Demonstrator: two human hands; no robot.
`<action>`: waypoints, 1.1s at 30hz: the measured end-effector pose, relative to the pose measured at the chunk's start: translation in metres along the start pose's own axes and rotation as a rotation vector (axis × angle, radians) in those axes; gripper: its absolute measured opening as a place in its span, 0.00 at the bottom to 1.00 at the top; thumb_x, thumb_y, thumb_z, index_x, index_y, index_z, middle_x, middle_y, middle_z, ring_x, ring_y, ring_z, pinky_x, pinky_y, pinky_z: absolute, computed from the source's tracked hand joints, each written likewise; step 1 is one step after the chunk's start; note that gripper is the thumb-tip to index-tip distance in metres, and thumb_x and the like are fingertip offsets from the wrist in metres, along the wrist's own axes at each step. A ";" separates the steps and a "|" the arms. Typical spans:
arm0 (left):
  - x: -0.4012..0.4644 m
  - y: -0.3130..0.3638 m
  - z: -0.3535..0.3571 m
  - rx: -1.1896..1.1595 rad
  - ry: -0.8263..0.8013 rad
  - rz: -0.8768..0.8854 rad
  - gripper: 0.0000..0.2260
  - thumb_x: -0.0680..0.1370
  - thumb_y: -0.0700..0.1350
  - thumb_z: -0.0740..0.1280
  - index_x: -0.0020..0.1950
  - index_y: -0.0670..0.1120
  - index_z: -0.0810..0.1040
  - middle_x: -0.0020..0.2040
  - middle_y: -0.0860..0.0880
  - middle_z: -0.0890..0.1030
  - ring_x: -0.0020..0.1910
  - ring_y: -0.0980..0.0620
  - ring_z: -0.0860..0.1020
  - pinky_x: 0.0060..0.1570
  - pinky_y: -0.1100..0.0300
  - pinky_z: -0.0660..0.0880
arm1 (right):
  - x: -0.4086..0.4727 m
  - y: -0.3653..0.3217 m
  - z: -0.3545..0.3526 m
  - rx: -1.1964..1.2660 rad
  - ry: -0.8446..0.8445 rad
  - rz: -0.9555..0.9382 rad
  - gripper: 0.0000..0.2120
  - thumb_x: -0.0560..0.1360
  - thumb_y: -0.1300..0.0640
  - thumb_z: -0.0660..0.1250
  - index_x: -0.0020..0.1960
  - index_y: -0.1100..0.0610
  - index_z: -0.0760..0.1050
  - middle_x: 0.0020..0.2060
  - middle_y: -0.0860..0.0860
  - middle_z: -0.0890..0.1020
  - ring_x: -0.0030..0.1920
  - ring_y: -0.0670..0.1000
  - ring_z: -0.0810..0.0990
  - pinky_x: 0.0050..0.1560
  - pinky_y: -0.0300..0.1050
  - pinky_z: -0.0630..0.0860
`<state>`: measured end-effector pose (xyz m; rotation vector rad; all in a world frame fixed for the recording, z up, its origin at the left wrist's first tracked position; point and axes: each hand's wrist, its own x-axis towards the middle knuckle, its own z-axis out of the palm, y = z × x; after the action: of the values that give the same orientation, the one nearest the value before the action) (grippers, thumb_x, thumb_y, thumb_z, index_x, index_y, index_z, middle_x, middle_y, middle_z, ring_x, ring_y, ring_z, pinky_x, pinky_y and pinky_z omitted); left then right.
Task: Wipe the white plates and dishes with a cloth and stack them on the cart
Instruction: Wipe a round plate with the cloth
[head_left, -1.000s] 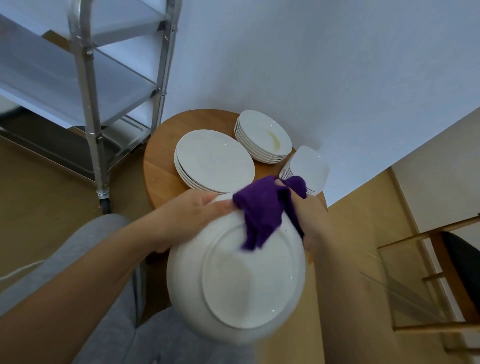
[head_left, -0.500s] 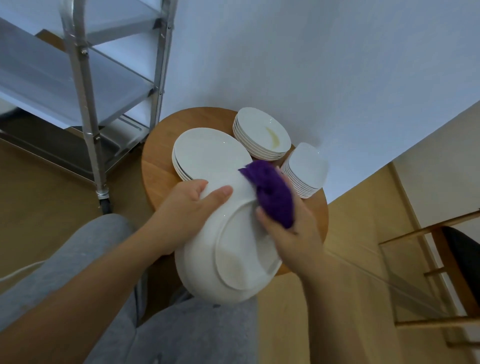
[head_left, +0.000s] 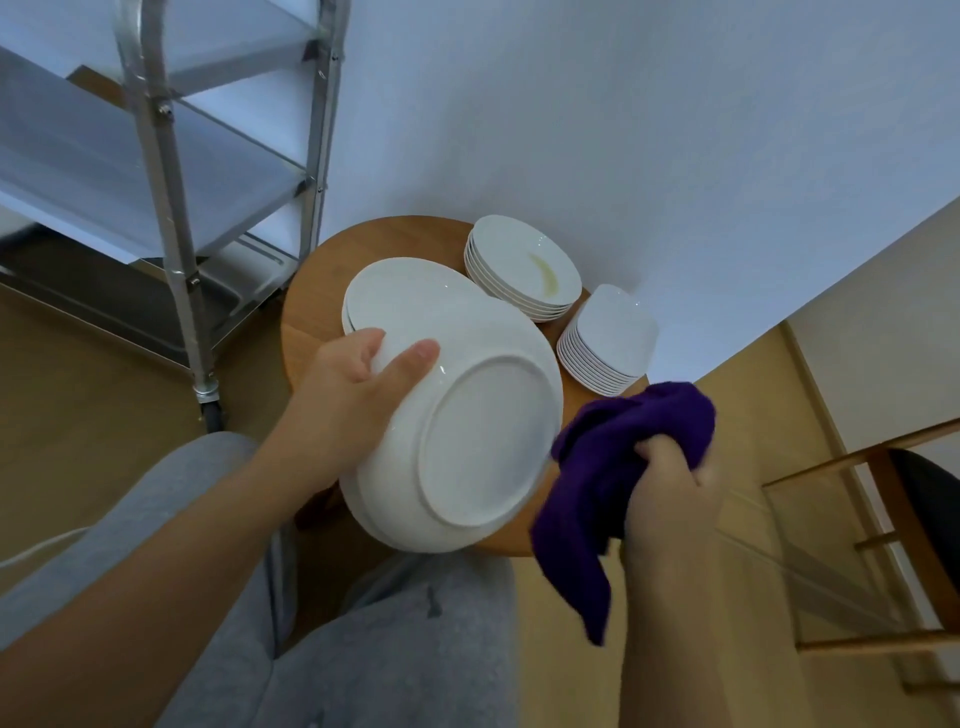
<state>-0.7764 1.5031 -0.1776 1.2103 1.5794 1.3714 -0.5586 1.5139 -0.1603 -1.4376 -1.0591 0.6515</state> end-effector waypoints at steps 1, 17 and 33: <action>-0.003 0.001 0.004 0.027 -0.007 0.043 0.21 0.74 0.57 0.62 0.49 0.37 0.76 0.44 0.41 0.80 0.42 0.44 0.79 0.36 0.59 0.74 | -0.004 -0.004 0.008 0.066 -0.003 0.014 0.10 0.64 0.57 0.64 0.43 0.45 0.77 0.36 0.44 0.80 0.41 0.49 0.79 0.42 0.49 0.75; 0.000 0.000 -0.004 -0.055 0.135 0.015 0.09 0.76 0.54 0.62 0.40 0.51 0.71 0.38 0.52 0.77 0.36 0.57 0.77 0.30 0.65 0.72 | -0.059 0.041 0.047 -0.354 -0.518 -0.582 0.18 0.69 0.48 0.64 0.54 0.57 0.77 0.50 0.48 0.75 0.51 0.46 0.73 0.49 0.41 0.73; 0.012 0.005 -0.007 -0.068 0.000 0.094 0.05 0.76 0.53 0.62 0.43 0.54 0.72 0.40 0.56 0.78 0.37 0.59 0.79 0.27 0.72 0.71 | -0.061 0.022 0.072 -0.275 -0.337 -0.647 0.17 0.70 0.52 0.62 0.52 0.62 0.76 0.45 0.52 0.79 0.47 0.47 0.75 0.48 0.33 0.72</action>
<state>-0.7852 1.5123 -0.1706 1.2574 1.4803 1.4721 -0.6424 1.4949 -0.2052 -1.1237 -1.8297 0.2822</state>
